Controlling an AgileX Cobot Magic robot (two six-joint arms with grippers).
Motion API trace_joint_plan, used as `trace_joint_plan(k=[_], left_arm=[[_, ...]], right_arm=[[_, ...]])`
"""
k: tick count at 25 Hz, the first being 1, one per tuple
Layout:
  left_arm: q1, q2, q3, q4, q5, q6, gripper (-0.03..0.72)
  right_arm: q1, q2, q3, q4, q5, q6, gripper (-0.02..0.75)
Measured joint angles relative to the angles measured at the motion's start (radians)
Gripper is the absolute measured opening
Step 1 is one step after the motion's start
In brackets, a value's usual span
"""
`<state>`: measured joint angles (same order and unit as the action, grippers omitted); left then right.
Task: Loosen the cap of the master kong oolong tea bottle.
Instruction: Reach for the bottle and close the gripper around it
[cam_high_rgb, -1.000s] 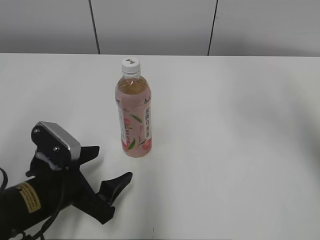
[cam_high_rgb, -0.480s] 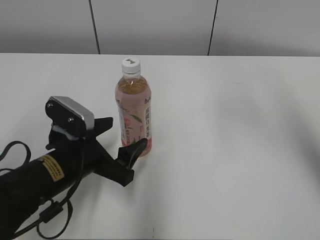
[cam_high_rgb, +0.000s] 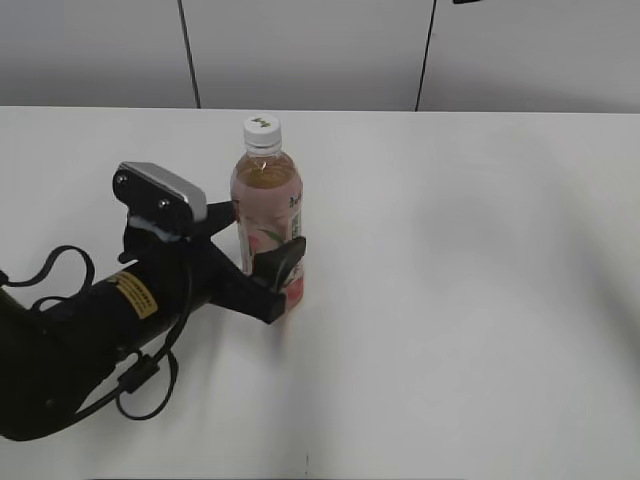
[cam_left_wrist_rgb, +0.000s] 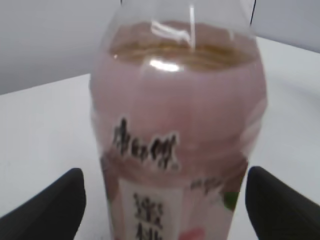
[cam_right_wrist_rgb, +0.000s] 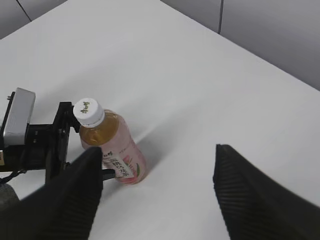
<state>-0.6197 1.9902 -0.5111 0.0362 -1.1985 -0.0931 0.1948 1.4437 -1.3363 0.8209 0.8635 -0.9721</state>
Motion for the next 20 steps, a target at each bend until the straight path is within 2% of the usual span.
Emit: trace_joint_plan(k=[8,10,14,20], left_arm=[[0.001,0.0,-0.08,0.051,-0.003,0.0,0.583],[0.001,0.0,-0.083,0.051,-0.003,0.0,0.556],[0.002,0.0,-0.086,0.046,-0.003,0.0,0.428],[0.002,0.0,-0.086,0.051,-0.003,0.002,0.428]], right_arm=[[0.001,0.032,-0.071,-0.02,0.073,0.116,0.524],[0.001,0.048,-0.099,-0.025,0.105,0.153,0.524],[0.004,0.089,-0.145,-0.048,0.181,0.243,0.524],[0.092,0.132,-0.181,-0.162,0.218,0.344,0.524]])
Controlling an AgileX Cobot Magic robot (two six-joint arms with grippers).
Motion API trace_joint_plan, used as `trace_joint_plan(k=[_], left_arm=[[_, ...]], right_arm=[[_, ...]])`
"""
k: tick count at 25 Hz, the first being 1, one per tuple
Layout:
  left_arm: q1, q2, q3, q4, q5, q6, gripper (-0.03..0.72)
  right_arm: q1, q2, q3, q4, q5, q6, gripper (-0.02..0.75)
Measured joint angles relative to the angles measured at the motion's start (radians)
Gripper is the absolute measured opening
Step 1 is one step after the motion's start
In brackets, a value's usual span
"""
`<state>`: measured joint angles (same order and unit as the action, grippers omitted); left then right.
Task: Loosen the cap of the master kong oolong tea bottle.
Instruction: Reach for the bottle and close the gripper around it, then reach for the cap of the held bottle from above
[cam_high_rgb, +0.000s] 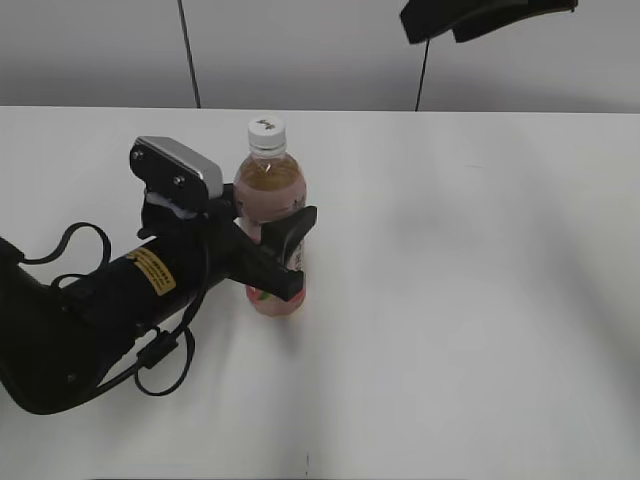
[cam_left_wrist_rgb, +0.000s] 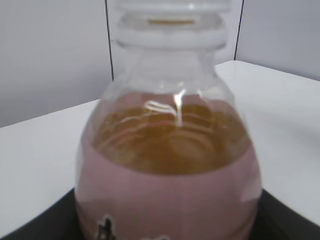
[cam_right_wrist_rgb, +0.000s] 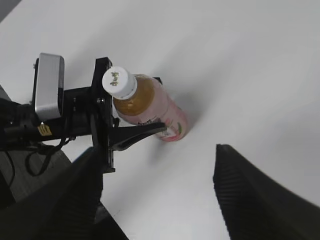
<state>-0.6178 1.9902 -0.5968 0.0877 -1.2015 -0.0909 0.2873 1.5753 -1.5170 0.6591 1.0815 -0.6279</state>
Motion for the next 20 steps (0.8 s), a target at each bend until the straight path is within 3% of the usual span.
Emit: trace_joint_plan(k=[9,20], left_arm=[[0.0,-0.04,0.0,0.069,0.076,0.039,0.428],[0.0,-0.104,0.002,0.074,0.205,0.061,0.428]], right_arm=[[0.2,0.069,-0.111,-0.268,0.126,0.13,0.524],[0.23,0.174,-0.316,-0.284,0.135,0.529,0.494]])
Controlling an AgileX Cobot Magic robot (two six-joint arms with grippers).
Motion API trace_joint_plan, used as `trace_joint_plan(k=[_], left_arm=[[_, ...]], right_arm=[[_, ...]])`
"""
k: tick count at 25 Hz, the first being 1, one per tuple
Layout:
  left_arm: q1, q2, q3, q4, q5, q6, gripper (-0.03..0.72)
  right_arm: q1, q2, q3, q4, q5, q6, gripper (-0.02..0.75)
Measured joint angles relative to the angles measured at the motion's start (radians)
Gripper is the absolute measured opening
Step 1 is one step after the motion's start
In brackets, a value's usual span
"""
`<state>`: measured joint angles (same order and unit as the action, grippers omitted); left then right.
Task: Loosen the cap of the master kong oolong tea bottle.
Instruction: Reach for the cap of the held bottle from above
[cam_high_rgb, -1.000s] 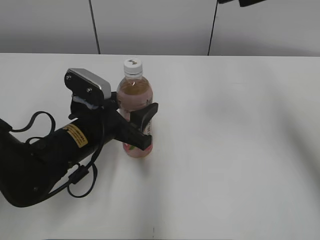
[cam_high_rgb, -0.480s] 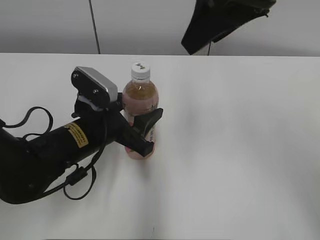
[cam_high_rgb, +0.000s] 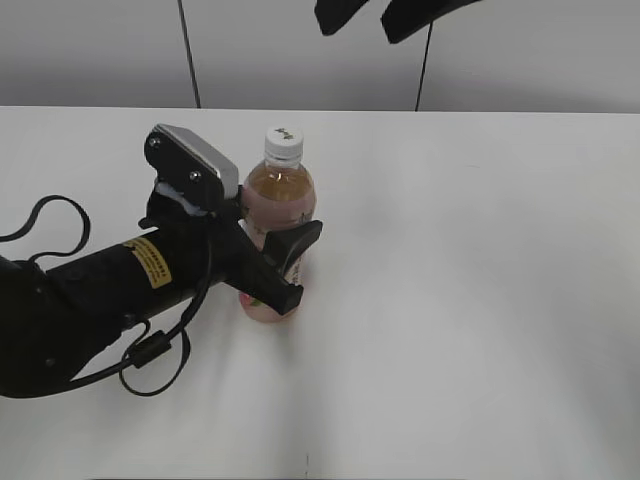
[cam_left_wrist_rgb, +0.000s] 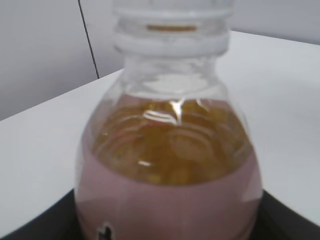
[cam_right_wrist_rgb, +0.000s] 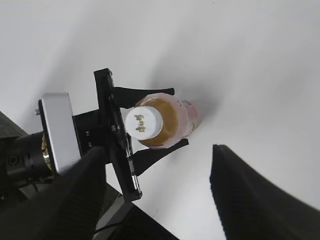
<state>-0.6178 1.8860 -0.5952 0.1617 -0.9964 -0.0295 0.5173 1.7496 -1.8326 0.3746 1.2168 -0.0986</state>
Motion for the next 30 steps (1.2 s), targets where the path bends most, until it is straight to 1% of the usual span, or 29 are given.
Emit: trace_joint_plan(k=[5,10,15,18,21,30], left_arm=[[0.0,-0.009,0.001,0.023,0.011,0.029,0.428],[0.0,-0.009,0.001,0.031,0.012,0.045,0.428],[0.0,-0.009,0.001,0.031,0.012,0.048,0.428],[0.0,-0.009,0.001,0.031,0.013,0.049,0.428],[0.0,-0.009,0.001,0.031,0.013,0.049,0.428],[0.0,-0.009,0.001,0.031,0.013,0.049,0.428]], right_arm=[[0.02,0.069,0.0,0.002,0.001,0.13,0.493],[0.036,0.137,0.0,0.041,0.001,0.222,0.493],[0.037,0.158,0.0,0.053,0.001,0.264,0.493],[0.037,0.158,0.0,0.064,0.001,0.247,0.492],[0.037,0.158,0.0,0.082,0.001,0.131,0.491],[0.039,0.158,0.0,0.051,0.001,-0.504,0.49]])
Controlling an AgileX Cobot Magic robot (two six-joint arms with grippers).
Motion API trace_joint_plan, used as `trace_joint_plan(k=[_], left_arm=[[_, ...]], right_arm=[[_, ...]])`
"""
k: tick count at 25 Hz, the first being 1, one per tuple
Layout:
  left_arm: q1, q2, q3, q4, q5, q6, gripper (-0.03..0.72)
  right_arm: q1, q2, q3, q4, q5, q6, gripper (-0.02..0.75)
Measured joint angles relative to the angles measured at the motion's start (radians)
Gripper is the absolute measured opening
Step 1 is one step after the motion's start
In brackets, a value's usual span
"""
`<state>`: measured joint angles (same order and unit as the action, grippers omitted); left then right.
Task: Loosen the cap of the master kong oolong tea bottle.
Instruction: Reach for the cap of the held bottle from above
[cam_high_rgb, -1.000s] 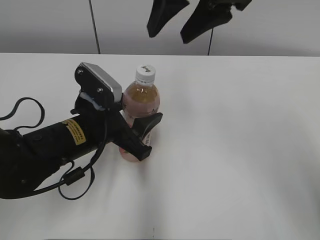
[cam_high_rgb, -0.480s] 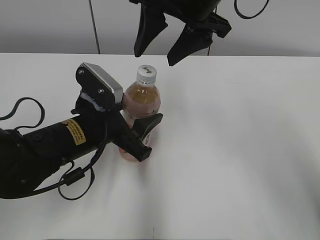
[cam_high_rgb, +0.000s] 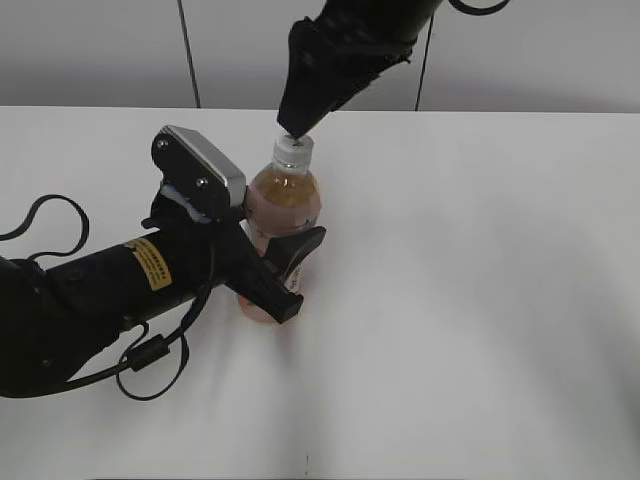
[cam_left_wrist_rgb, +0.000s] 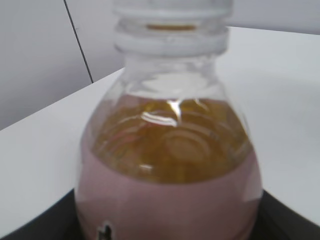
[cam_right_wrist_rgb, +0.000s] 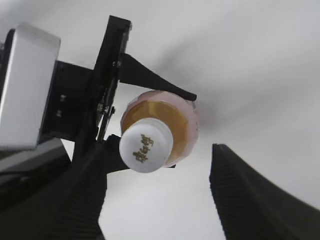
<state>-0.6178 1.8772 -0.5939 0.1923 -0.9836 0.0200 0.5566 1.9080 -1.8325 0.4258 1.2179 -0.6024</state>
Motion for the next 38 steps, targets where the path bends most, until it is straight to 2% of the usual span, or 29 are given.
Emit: trace_joint_plan(k=[8,13,21,28,38], left_arm=[[0.0,0.0,0.0,0.0,0.0,0.0,0.428],[0.0,0.0,0.0,0.0,0.0,0.0,0.428],[0.0,0.0,0.0,0.008,0.0,0.003,0.428],[0.0,0.0,0.0,0.019,0.0,0.011,0.428],[0.0,0.0,0.0,0.021,0.0,0.013,0.428]], right_arm=[[0.0,-0.001,0.0,0.001,0.0,-0.366,0.49],[0.0,-0.002,0.0,0.004,0.0,-0.527,0.49],[0.0,-0.002,0.0,0.149,-0.118,-0.846,0.49],[0.0,-0.015,-0.002,0.127,-0.017,-0.928,0.49],[0.0,-0.027,-0.007,0.098,-0.006,-0.974,0.49]])
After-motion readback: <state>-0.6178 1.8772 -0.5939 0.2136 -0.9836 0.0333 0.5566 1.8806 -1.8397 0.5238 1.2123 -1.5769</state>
